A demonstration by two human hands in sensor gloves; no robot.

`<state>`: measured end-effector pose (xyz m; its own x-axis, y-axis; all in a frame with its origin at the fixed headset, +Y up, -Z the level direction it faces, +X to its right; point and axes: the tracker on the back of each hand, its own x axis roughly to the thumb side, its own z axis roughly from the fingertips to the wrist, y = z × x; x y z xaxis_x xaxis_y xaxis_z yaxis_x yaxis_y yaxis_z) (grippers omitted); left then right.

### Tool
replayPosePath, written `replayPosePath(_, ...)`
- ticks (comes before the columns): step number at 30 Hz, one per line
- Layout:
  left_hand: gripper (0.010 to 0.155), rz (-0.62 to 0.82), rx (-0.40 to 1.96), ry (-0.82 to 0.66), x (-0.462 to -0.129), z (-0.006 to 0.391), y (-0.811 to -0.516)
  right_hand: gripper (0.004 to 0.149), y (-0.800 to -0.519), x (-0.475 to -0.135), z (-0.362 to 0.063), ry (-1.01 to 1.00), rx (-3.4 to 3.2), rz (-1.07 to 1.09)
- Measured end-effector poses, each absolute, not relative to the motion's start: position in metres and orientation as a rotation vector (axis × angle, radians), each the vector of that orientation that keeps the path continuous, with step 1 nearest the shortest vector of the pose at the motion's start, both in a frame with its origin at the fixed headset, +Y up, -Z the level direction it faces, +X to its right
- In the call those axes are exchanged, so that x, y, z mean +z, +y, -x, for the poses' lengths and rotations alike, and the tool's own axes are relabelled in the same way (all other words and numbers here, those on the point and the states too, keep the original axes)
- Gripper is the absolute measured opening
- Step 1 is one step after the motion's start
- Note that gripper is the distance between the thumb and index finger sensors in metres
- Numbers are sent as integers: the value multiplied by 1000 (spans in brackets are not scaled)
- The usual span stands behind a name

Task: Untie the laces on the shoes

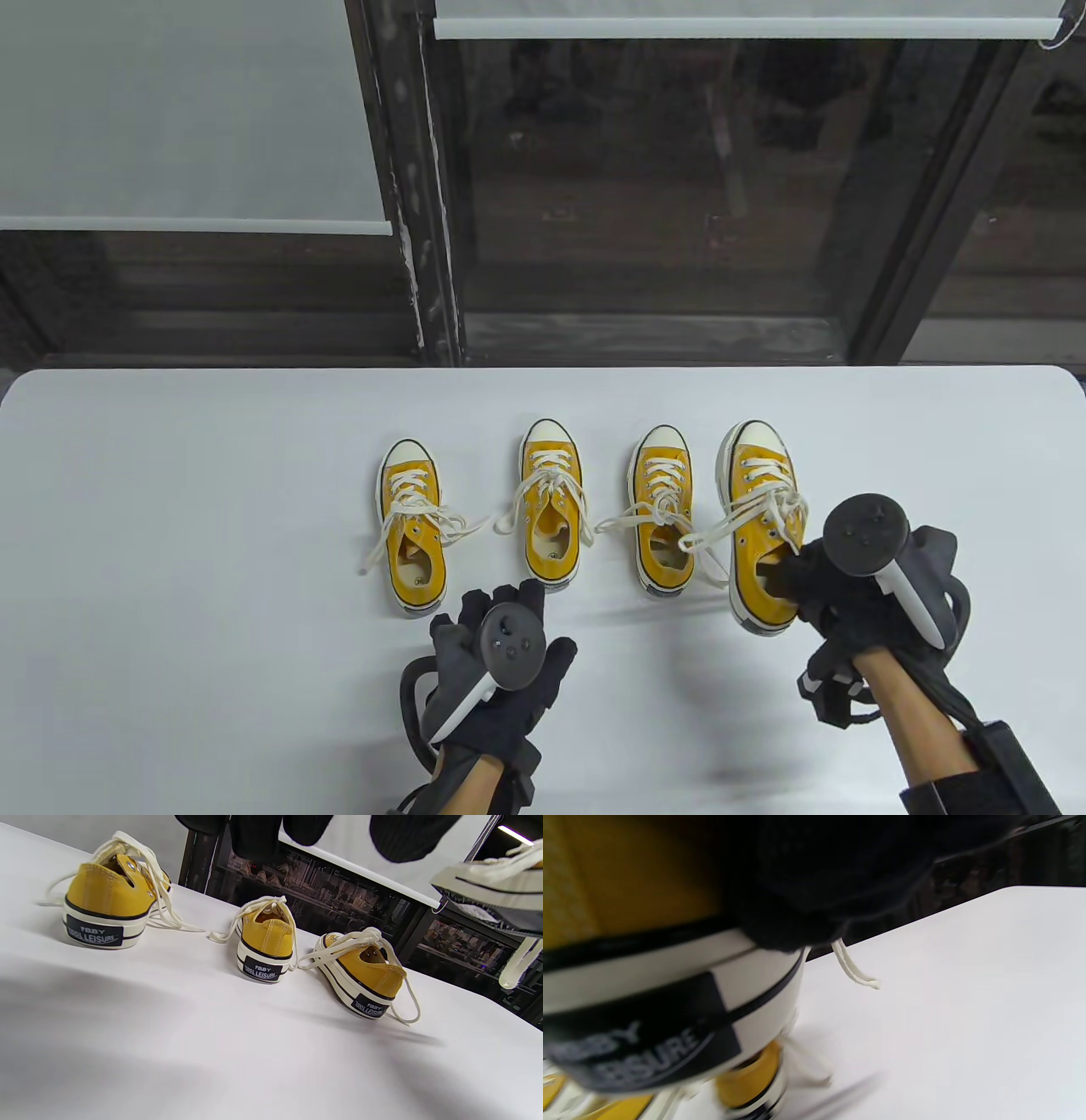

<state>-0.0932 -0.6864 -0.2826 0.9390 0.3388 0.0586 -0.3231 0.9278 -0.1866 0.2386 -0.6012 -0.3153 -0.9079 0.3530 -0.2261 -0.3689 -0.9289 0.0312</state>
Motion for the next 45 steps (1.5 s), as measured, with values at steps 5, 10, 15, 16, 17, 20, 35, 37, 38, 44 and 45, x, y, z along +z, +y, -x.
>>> replayPosePath(5,71,164,364,-74,-284,101,-686,44,-608,-290,-200,201,2794,125)
replayPosePath(10,69,160,374,-61,-285,108,-685,44,-636,-275,-169,294,2810,47)
replayPosePath(15,65,163,380,-47,-286,112,-685,44,-664,-267,-143,380,2845,21)
replayPosePath(16,65,162,380,-45,-286,113,-685,44,-667,-266,-139,387,2852,23)
replayPosePath(17,65,163,382,-43,-286,113,-685,44,-674,-265,-134,399,2865,26)
replayPosePath(20,65,164,387,-43,-286,113,-685,45,-687,-264,-123,444,2903,56)
replayPosePath(35,66,183,393,-52,-286,111,-685,48,-729,-262,-102,643,2986,79)
replayPosePath(37,66,192,390,-54,-286,110,-685,51,-731,-264,-105,703,2937,53)
replayPosePath(38,66,197,390,-55,-286,110,-686,54,-731,-264,-106,741,2906,53)
replayPosePath(44,60,270,410,-75,-290,105,-694,64,-707,-270,-131,1021,2710,17)
replayPosePath(45,59,297,413,-82,-291,102,-696,63,-700,-271,-137,1026,2706,45)
